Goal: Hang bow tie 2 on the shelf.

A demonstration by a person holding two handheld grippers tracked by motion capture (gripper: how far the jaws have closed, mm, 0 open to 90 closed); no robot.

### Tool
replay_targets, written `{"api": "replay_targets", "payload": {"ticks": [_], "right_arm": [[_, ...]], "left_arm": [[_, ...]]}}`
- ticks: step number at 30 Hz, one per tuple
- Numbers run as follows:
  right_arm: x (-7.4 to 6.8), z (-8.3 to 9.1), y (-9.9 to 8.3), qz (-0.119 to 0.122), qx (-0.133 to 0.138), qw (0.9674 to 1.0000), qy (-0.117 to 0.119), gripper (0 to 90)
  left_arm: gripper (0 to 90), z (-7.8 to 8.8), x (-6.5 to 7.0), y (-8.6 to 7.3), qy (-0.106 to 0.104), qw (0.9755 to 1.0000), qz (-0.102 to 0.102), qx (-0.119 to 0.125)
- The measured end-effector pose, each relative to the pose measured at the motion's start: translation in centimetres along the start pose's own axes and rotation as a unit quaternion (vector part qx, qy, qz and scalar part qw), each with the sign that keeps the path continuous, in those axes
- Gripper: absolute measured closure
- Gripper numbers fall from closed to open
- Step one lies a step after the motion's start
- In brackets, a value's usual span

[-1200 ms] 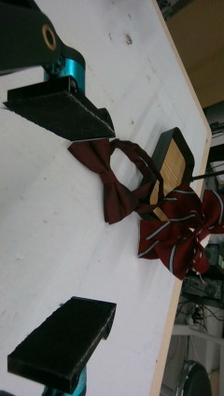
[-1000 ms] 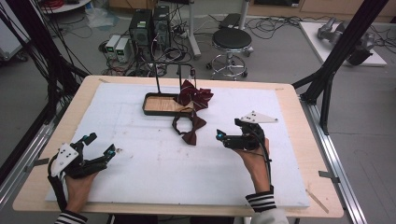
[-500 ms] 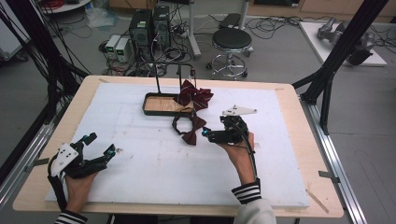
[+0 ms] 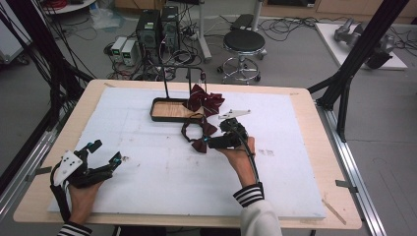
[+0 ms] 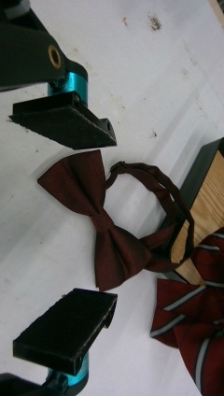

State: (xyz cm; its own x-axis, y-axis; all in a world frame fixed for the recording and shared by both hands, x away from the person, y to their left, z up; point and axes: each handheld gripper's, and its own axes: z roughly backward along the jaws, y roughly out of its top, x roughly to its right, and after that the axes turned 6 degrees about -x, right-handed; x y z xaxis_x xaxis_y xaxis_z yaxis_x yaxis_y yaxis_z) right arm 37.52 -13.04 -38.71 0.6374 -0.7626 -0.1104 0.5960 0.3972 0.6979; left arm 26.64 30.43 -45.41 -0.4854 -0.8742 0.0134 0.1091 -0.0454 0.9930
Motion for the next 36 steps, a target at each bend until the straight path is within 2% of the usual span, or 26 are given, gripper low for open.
{"api": "replay_targets", "payload": {"ticks": [7, 15, 26, 36], "right_arm": [[-0.5, -1.6, 0.1, -0.003, -0.031, 0.9995, 0.007, 23.1], [-1.1, -3.3, 0.3, 0.002, -0.057, 0.9984, 0.004, 24.8], [-0.7, -5.2, 0.4, -0.031, -0.092, 0.9953, -0.005, 29.1], [-0.6, -6.2, 0.2, -0.045, -0.108, 0.9931, -0.004, 32.6]], "left_arm": [[15.2, 0.0, 0.0, 0.0, 0.0, 1.0, 0.001, 0.0], [15.2, 0.0, 0.0, 0.0, -0.002, 1.0, 0.004, -0.001], [15.2, 0.0, -0.1, 0.0, -0.002, 1.0, 0.005, -0.001], [15.2, 0.0, -0.1, 0.0, -0.003, 1.0, 0.003, -0.002]]}}
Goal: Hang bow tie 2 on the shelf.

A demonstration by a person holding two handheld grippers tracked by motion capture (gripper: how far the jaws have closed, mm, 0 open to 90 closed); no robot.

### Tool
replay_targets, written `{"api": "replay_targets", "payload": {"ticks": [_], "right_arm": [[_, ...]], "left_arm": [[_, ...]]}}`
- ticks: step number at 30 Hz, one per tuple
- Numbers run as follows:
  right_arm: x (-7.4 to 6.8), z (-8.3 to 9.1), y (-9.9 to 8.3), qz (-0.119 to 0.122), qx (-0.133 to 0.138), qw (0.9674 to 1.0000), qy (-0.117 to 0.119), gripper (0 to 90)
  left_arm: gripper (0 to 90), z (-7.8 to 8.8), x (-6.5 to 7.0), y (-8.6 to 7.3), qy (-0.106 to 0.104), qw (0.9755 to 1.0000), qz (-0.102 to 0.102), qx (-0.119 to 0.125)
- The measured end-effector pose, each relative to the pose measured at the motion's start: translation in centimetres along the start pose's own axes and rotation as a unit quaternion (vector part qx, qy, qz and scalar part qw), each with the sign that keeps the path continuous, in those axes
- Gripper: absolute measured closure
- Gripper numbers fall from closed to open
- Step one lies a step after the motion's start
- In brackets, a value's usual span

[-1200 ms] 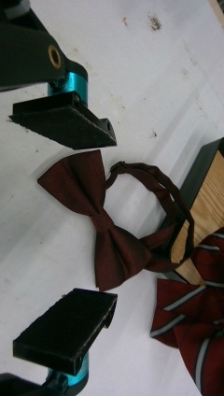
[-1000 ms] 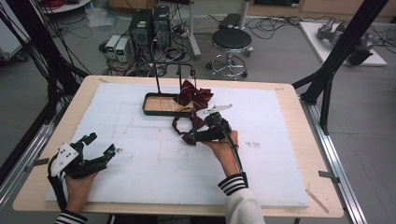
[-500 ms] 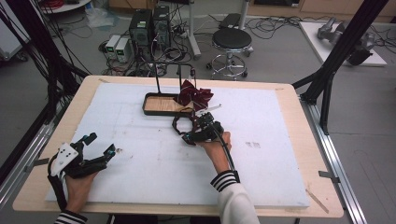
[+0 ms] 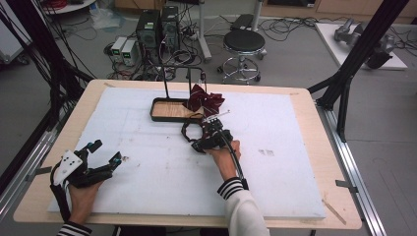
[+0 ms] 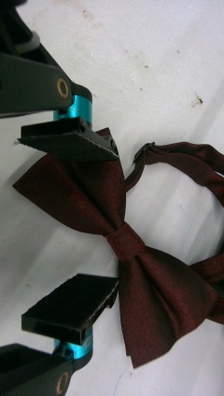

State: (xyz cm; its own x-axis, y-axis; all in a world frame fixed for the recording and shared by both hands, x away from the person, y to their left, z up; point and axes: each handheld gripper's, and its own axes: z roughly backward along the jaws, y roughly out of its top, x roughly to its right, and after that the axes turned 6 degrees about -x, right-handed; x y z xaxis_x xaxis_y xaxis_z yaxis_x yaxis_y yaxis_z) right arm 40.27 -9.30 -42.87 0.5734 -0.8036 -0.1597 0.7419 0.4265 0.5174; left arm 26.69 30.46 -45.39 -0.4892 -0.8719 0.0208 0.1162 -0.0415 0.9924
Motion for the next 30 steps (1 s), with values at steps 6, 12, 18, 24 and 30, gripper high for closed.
{"api": "replay_targets", "payload": {"ticks": [6, 12, 18, 24, 30], "right_arm": [[-0.3, -0.4, 0.0, 0.003, -0.005, 1.0, 0.008, 33.8], [-0.6, -0.4, 0.1, 0.012, -0.01, 0.9999, -0.006, 40.8], [-1.2, -0.4, 0.2, 0.022, -0.016, 0.9995, -0.016, 48.5], [-1.6, -0.4, 0.3, 0.025, -0.022, 0.9993, -0.018, 62.0], [-1.7, -0.3, 0.4, 0.027, -0.028, 0.9992, -0.011, 77.9]], "left_arm": [[15.2, 0.0, 0.0, 0.0, 0.0, 1.0, 0.0, 0.0], [15.2, 0.0, 0.0, 0.0, 0.001, 1.0, -0.001, 0.0], [15.2, 0.0, 0.0, 0.0, 0.001, 1.0, -0.001, 0.0], [15.2, 0.0, 0.0, 0.0, 0.0, 1.0, -0.001, 0.001], [15.2, 0.0, 0.0, 0.0, 0.0, 1.0, -0.001, 0.001]]}}
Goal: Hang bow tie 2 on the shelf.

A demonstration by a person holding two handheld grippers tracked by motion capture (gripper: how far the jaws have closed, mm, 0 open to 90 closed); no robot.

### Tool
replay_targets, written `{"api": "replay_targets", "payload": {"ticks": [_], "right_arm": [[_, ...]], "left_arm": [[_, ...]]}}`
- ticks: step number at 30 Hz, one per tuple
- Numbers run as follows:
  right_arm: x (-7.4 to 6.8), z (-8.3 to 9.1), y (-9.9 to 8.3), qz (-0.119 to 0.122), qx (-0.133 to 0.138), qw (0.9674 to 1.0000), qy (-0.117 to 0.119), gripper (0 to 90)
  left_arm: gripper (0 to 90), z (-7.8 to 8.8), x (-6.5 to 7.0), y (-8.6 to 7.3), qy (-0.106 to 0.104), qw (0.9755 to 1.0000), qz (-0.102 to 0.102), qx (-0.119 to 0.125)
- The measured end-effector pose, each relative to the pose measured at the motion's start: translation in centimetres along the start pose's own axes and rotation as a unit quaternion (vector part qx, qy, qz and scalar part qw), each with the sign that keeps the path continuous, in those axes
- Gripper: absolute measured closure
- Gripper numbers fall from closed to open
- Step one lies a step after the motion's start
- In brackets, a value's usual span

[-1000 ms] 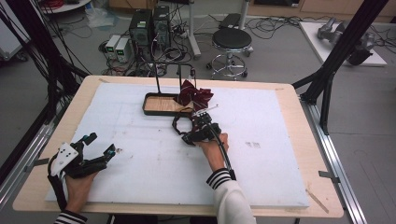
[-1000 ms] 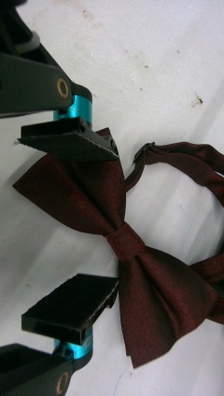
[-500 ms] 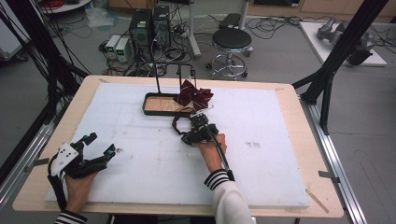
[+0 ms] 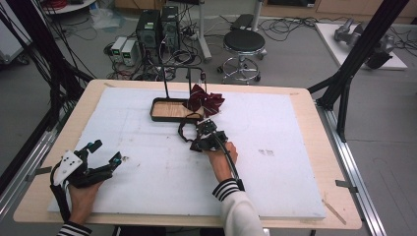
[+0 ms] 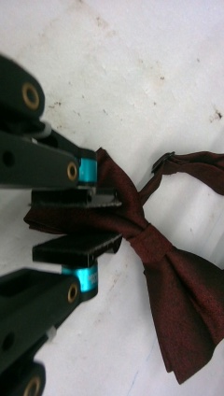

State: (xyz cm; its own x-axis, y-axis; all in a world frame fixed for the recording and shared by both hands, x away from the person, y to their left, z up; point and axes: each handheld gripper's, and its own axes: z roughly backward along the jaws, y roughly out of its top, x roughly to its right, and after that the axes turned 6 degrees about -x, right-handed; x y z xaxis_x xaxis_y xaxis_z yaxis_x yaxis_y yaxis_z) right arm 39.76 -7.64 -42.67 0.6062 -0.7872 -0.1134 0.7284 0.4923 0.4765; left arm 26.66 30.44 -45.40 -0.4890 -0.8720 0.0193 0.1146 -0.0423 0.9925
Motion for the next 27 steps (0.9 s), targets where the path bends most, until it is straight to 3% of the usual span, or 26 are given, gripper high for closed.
{"api": "replay_targets", "payload": {"ticks": [15, 27], "right_arm": [[-0.1, 0.2, 0.1, 0.013, -0.002, 0.9999, 0.007, 81.7], [0.2, 1.6, 0.0, 0.031, 0.046, 0.9984, 0.012, 81.7]], "left_arm": [[15.2, 0.0, 0.0, 0.0, 0.0, 1.0, 0.0, 0.0], [15.2, 0.0, 0.0, 0.0, 0.0, 1.0, -0.001, 0.001]]}}
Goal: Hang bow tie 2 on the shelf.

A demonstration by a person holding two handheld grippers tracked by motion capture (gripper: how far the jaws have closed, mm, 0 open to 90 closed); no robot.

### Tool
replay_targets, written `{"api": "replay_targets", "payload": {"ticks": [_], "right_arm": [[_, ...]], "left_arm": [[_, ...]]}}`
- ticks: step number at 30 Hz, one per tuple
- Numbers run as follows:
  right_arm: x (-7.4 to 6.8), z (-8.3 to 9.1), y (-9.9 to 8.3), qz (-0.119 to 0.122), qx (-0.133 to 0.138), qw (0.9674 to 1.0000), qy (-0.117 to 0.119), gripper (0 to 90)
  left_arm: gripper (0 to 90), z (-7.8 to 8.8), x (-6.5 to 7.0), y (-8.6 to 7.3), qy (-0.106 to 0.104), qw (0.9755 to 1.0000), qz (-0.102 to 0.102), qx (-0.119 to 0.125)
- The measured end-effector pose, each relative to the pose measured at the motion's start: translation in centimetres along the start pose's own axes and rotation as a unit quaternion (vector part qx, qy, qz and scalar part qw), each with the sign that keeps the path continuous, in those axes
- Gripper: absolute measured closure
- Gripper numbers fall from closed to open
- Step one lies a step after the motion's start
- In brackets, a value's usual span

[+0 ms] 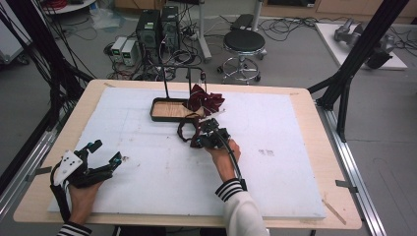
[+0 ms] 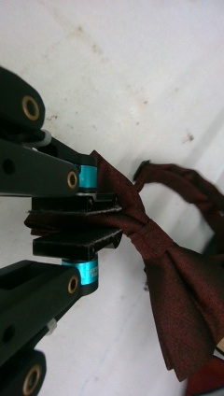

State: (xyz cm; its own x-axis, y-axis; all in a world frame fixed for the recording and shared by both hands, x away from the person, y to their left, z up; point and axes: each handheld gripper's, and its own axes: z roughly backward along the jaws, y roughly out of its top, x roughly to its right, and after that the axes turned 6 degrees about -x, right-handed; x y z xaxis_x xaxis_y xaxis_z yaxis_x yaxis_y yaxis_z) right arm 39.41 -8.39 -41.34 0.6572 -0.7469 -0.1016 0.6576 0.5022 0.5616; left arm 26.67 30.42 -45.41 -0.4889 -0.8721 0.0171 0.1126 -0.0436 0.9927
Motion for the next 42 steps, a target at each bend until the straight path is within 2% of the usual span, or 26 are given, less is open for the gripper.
{"api": "replay_targets", "payload": {"ticks": [5, 7, 12, 18, 22, 26, 30, 31, 32, 38, 42], "right_arm": [[0.1, 0.7, 0.0, 0.015, 0.025, 0.9996, 0.006, 81.7], [-0.1, 1.1, 0.1, 0.027, 0.038, 0.9989, 0.004, 81.7], [-0.5, 1.8, 0.3, 0.053, 0.068, 0.9963, 0.001, 81.8], [-0.7, 2.3, 0.4, 0.07, 0.093, 0.9932, -0.006, 81.8], [-0.9, 2.8, 0.4, 0.091, 0.118, 0.9888, -0.013, 81.8], [-1.2, 3.3, 0.5, 0.117, 0.145, 0.9821, -0.028, 81.8], [-1.2, 3.6, 0.5, 0.133, 0.162, 0.9774, -0.03, 81.8], [-1.2, 3.6, 0.5, 0.133, 0.162, 0.9774, -0.03, 81.8], [-1.2, 3.8, 0.5, 0.142, 0.173, 0.9741, -0.031, 81.8], [-1.3, 4.2, 0.6, 0.164, 0.197, 0.9656, -0.042, 81.8], [-1.3, 4.5, 0.8, 0.164, 0.202, 0.9647, -0.038, 81.8]], "left_arm": [[15.2, 0.0, 0.0, 0.0, 0.001, 1.0, -0.001, -0.001], [15.2, 0.0, 0.0, 0.0, 0.001, 1.0, -0.001, -0.001], [15.2, 0.0, 0.0, 0.0, 0.0, 1.0, -0.001, 0.0], [15.2, 0.0, 0.0, 0.0, 0.0, 1.0, -0.001, 0.0], [15.2, 0.0, 0.0, 0.0, 0.0, 1.0, -0.001, 0.0], [15.2, 0.0, 0.0, 0.0, 0.0, 1.0, -0.002, -0.001], [15.2, 0.0, 0.0, 0.0, 0.0, 1.0, -0.001, 0.0], [15.2, 0.0, 0.0, 0.0, 0.0, 1.0, -0.001, 0.0], [15.2, 0.0, 0.0, 0.0, 0.001, 1.0, -0.002, 0.0], [15.2, 0.0, 0.0, 0.0, 0.001, 1.0, -0.003, 0.0], [15.2, 0.0, 0.0, 0.0, 0.0, 1.0, -0.002, 0.0]]}}
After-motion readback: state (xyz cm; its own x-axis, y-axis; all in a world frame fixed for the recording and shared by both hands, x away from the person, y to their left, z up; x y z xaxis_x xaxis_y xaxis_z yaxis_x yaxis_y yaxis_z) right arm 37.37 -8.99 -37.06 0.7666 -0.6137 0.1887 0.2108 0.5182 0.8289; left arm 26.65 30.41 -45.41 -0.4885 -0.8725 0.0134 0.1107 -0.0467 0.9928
